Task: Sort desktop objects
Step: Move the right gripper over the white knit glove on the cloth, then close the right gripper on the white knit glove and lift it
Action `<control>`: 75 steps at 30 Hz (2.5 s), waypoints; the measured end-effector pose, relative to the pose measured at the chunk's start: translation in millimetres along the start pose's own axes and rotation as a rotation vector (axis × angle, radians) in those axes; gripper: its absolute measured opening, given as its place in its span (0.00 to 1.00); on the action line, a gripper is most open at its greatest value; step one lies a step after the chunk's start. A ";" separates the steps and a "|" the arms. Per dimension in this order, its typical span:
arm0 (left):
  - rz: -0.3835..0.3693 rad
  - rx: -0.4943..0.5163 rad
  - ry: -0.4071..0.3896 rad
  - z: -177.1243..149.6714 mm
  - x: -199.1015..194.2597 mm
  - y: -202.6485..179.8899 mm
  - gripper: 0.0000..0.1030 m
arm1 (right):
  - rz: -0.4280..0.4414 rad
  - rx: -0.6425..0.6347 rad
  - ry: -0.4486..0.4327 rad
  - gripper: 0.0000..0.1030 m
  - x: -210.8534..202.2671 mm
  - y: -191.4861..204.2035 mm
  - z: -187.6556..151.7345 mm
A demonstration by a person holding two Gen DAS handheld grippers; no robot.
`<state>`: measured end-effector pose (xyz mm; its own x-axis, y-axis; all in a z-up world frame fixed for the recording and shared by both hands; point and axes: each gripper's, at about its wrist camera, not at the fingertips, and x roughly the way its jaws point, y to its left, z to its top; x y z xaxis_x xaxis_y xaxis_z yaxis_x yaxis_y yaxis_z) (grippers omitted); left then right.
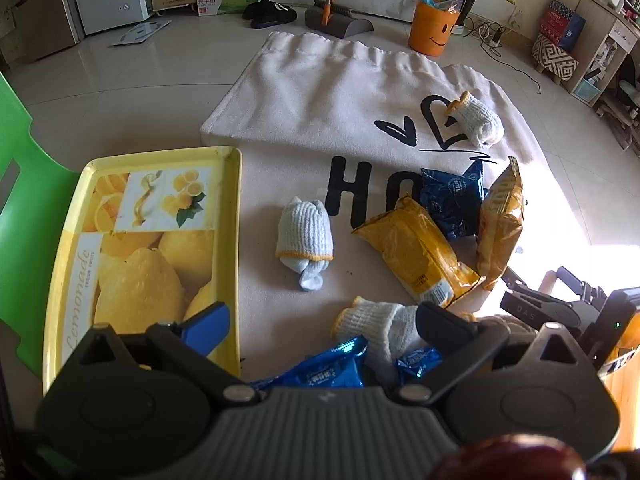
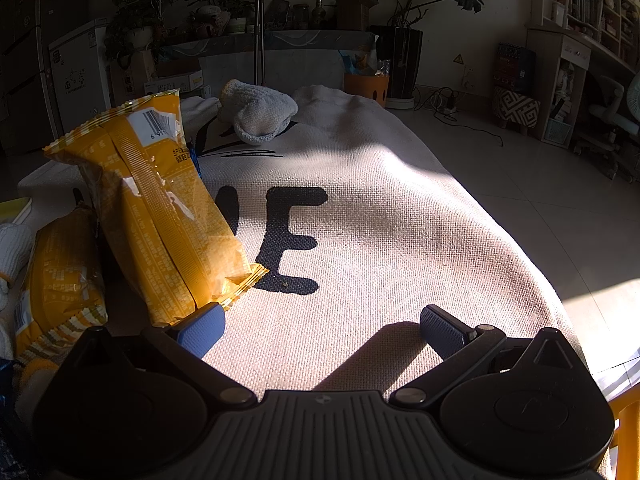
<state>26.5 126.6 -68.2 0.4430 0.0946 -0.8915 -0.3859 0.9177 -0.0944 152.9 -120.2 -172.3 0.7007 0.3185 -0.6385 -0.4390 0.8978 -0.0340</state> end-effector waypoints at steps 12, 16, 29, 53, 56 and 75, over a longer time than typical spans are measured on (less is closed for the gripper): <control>0.011 -0.056 0.042 -2.0 15.5 14.4 0.99 | 0.000 0.000 0.000 1.00 0.3 0.0 0.0; 0.026 -0.047 0.063 -2.5 23.0 12.7 0.99 | 0.000 0.000 0.000 1.00 0.2 0.1 0.0; -0.004 -0.047 0.117 1.4 44.7 -0.9 0.99 | 0.000 0.000 0.050 1.00 -4.1 1.0 2.2; 0.060 -0.025 0.142 25.8 71.6 -31.9 0.99 | 0.027 0.141 0.278 1.00 9.5 -3.8 111.7; 0.060 -0.033 0.148 27.5 74.3 -35.2 0.99 | 0.015 0.092 0.268 1.00 28.6 6.7 123.5; 0.051 -0.035 0.180 26.3 82.7 -52.7 0.99 | 0.060 0.048 0.166 0.98 110.9 32.7 169.9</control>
<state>104.8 96.2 -125.3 0.2711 0.0674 -0.9602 -0.4337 0.8991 -0.0593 311.8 -3.9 -113.6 0.5698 0.3206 -0.7567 -0.4472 0.8935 0.0418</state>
